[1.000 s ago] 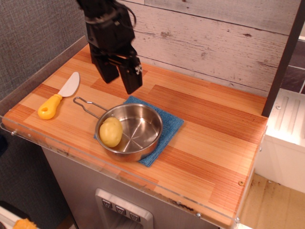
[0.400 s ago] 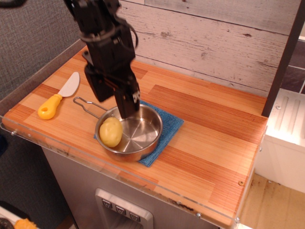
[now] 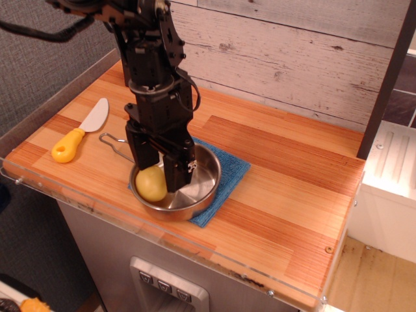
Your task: Place the potato on the back left-centre of the counter.
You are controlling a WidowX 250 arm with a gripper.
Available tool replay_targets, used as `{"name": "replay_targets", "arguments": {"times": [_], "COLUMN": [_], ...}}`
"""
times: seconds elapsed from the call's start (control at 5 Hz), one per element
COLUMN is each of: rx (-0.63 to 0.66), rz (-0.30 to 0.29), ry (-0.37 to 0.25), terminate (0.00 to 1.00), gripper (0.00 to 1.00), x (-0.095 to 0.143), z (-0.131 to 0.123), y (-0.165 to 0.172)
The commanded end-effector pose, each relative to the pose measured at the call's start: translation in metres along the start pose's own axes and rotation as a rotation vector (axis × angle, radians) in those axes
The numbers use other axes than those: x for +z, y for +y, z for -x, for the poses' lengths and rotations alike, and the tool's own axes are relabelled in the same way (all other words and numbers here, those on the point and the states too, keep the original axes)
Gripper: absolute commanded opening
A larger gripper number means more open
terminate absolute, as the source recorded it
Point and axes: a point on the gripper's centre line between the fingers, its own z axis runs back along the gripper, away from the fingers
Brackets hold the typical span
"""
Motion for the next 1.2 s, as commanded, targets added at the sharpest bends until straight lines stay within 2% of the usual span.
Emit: {"name": "replay_targets", "arguments": {"times": [0.0,0.4,0.6,0.8,1.0], "rx": [0.016,0.020,0.023,0.004,-0.002], "rz": [-0.002,0.004,-0.015,-0.033,-0.035], "ry": [0.014,0.008,-0.062,-0.120,-0.175], "terminate": [0.00,0.00,0.00,0.00,0.00], "gripper": [1.00,1.00,1.00,0.00,0.00], "x": [-0.008,-0.010,-0.006,-0.001,0.008], "z": [-0.006,-0.005,-0.003,-0.003,-0.007], "y": [0.010,0.010,0.011,0.008,0.007]}}
